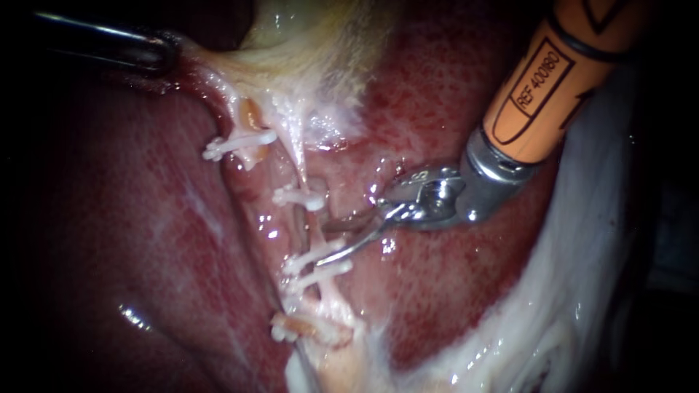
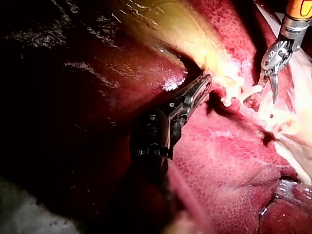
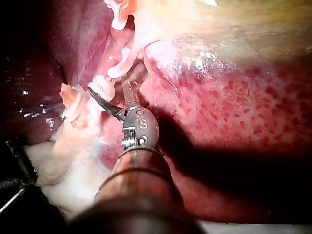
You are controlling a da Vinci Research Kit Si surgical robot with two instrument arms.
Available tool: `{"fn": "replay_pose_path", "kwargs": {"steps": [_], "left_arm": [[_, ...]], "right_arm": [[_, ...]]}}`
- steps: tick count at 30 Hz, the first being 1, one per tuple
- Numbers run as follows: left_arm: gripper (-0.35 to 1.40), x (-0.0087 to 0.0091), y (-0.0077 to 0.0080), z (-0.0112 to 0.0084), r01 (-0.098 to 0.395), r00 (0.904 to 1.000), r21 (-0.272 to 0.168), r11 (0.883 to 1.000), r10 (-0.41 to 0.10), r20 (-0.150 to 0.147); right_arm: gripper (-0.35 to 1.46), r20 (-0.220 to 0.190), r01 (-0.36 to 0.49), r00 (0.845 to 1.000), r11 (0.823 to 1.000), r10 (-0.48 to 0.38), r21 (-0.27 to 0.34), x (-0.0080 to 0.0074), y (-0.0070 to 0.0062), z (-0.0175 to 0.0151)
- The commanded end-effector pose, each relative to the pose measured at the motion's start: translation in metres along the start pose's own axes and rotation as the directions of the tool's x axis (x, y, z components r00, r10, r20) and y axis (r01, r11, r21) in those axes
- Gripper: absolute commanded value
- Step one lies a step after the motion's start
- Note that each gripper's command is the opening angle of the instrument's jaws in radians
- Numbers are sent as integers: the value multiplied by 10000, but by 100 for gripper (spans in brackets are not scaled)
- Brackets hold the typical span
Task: Go to the cutting position right tube
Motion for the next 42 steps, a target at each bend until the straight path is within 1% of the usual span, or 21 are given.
{"fn": "replay_pose_path", "kwargs": {"steps": [1,4,8,9,11,15,19,22,28,34,41,42], "left_arm": [[-35,0,0,0,1,10000,0,10000,-1,0],[-35,0,0,0,1,10000,0,10000,-1,0],[-35,0,0,0,2,10000,0,10000,-2,0],[-35,0,0,0,2,10000,1,10000,-2,0],[-35,0,0,0,3,10000,2,10000,-3,-1],[-35,0,0,0,3,10000,1,10000,-3,-1],[-35,0,0,0,3,10000,3,10000,-3,-1],[-35,0,0,1,4,10000,5,10000,-4,-2],[-35,1,0,1,5,10000,5,10000,-5,-2],[-35,1,1,1,10,10000,8,10000,-10,-3],[-35,2,1,1,13,10000,11,10000,-13,-4],[-35,2,1,2,13,10000,11,10000,-13,-4]], "right_arm": [[135,-126,2,9999,9999,0,107,1,-1,1],[135,-392,6,9992,9991,10,422,3,-5,2],[135,-892,15,9960,9965,60,835,10,-9,3],[135,-956,16,9954,9958,72,912,11,-9,3],[135,-974,21,9952,9942,84,1071,14,-12,3],[133,-888,53,9960,9928,53,1196,13,-15,6],[132,-817,72,9967,9915,34,1299,16,-15,13],[132,-819,76,9966,9909,35,1347,21,-13,20],[130,-1177,156,9930,9861,40,1652,30,-12,34],[128,-1695,267,9855,9809,65,1926,36,-12,50],[120,-1921,328,9813,9771,84,2102,43,-17,62],[118,-1951,321,9807,9782,88,2054,43,-18,63]]}}
